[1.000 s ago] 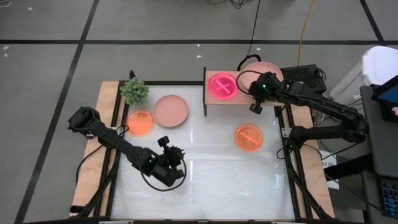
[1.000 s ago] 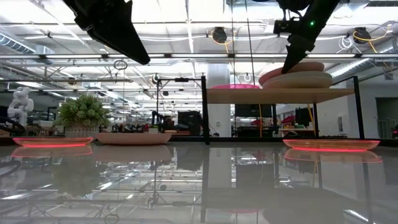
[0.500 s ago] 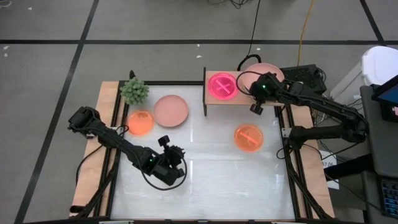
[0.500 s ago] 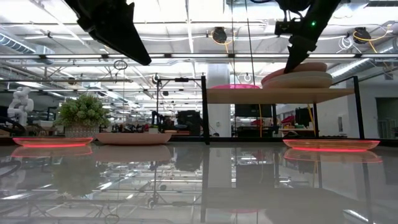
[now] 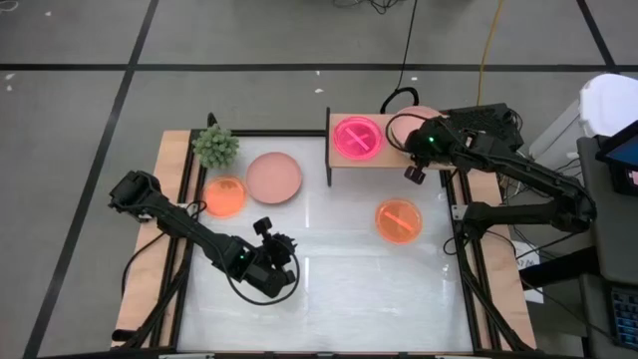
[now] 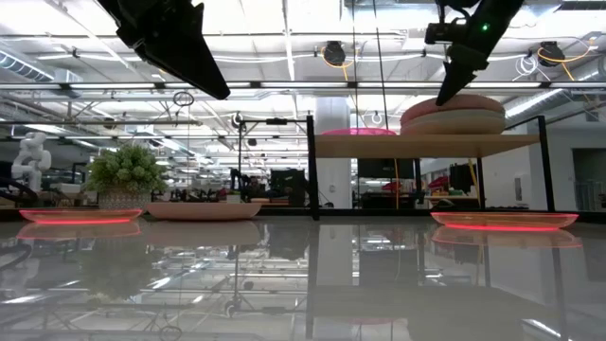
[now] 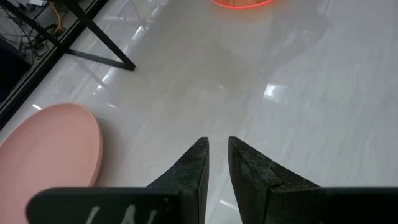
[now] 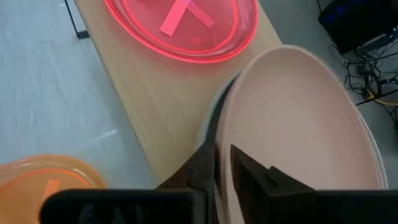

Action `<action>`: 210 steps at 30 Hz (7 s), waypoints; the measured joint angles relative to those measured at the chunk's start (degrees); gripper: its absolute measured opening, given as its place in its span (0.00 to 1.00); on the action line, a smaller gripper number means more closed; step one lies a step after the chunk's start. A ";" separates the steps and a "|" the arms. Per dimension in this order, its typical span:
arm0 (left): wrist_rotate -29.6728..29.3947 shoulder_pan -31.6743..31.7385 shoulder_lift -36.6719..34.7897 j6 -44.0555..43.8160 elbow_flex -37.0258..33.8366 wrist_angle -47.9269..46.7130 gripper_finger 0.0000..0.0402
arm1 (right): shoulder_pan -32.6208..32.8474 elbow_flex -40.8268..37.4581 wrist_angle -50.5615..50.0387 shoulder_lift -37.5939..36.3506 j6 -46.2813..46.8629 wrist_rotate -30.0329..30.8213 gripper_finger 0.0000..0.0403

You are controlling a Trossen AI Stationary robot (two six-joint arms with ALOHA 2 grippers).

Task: Place and stack plates onto a shelf
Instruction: Stack the bottom pink plate on top of the gray plate on the shelf, then stack the left orange plate on top of the light pink plate on the shelf

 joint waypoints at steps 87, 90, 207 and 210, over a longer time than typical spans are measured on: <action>16.23 21.05 -0.09 -18.29 -25.27 -20.72 0.33 | 40.15 -12.98 18.92 -6.72 7.81 -4.48 0.24; 16.53 21.30 -0.07 -17.08 -25.29 -20.03 0.26 | 40.15 -12.99 18.92 -6.72 7.81 -4.50 0.24; 10.25 26.54 -0.02 62.03 23.78 -15.36 0.00 | 40.12 -12.96 11.99 -6.70 14.15 -4.76 0.24; 10.84 28.20 -0.02 65.81 23.79 -12.61 0.00 | 40.12 -12.96 11.53 -6.70 14.20 -4.79 0.24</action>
